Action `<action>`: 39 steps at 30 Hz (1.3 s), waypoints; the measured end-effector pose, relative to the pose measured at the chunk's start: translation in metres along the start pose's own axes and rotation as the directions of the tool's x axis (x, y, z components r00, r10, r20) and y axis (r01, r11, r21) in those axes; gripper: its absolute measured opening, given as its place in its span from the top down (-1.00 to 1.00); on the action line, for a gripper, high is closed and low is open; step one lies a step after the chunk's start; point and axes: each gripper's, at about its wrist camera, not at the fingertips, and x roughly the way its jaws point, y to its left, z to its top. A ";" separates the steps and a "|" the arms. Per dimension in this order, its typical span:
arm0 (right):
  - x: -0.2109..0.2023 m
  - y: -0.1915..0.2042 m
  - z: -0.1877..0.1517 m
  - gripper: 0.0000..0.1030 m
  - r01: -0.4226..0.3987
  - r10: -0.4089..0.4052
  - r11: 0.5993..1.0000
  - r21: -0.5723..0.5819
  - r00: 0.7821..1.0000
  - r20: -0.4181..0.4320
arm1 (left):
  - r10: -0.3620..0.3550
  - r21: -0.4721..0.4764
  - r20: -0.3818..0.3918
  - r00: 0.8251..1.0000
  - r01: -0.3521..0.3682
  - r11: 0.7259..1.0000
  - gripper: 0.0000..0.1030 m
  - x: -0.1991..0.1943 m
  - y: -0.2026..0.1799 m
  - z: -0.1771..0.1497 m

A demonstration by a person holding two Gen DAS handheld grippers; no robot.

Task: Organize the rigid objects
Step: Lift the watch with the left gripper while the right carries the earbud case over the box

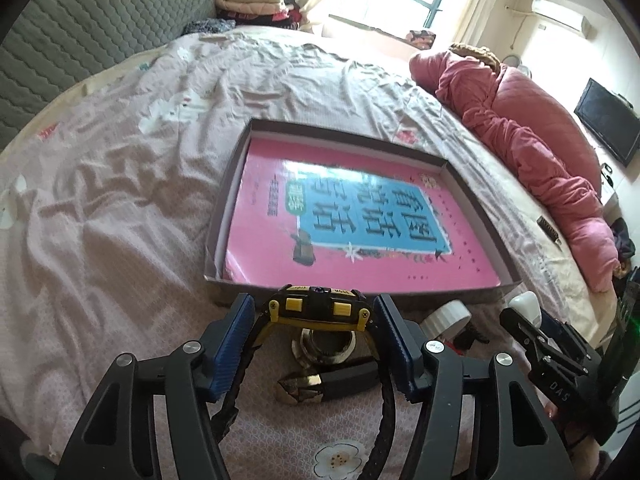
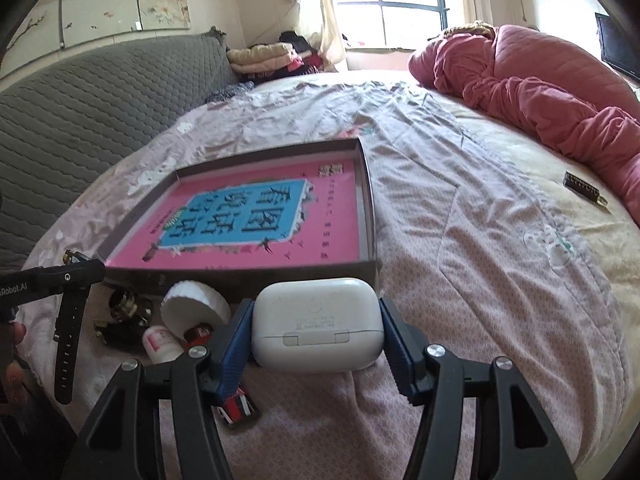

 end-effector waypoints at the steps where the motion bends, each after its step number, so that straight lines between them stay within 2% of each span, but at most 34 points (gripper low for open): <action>1: -0.001 0.000 0.002 -0.17 -0.004 0.004 1.000 0.001 1.000 0.009 | 0.002 0.003 0.010 1.000 -0.002 1.000 -0.23 -0.003 0.000 0.002; 9: 0.004 0.012 0.018 -0.17 -0.016 0.017 1.000 -0.024 0.999 0.047 | 0.005 0.032 0.060 0.998 -0.007 0.999 -0.23 -0.009 -0.008 0.020; 21: 0.017 0.015 0.040 -0.17 -0.012 0.014 1.000 -0.028 0.997 0.073 | 0.035 0.031 0.051 0.998 -0.037 0.999 -0.23 0.019 -0.007 0.043; 33: 0.043 0.014 0.059 -0.17 0.033 -0.032 0.999 -0.015 0.998 0.051 | 0.056 0.038 0.040 0.998 -0.058 0.998 -0.23 0.047 -0.010 0.058; 34: 0.044 0.012 0.060 -0.17 0.032 -0.031 0.999 -0.009 0.998 0.053 | 0.058 0.040 0.040 0.998 -0.059 0.997 -0.23 0.048 -0.010 0.059; 36: 0.046 0.012 0.060 -0.17 0.027 -0.027 1.000 -0.001 0.998 0.051 | 0.061 0.046 0.047 0.997 -0.063 0.997 -0.08 0.052 -0.011 0.065; 39: 0.051 0.011 0.059 -0.17 0.018 -0.019 1.000 0.002 0.999 0.042 | 0.068 0.066 0.043 0.997 -0.071 0.995 -0.07 0.063 -0.014 0.074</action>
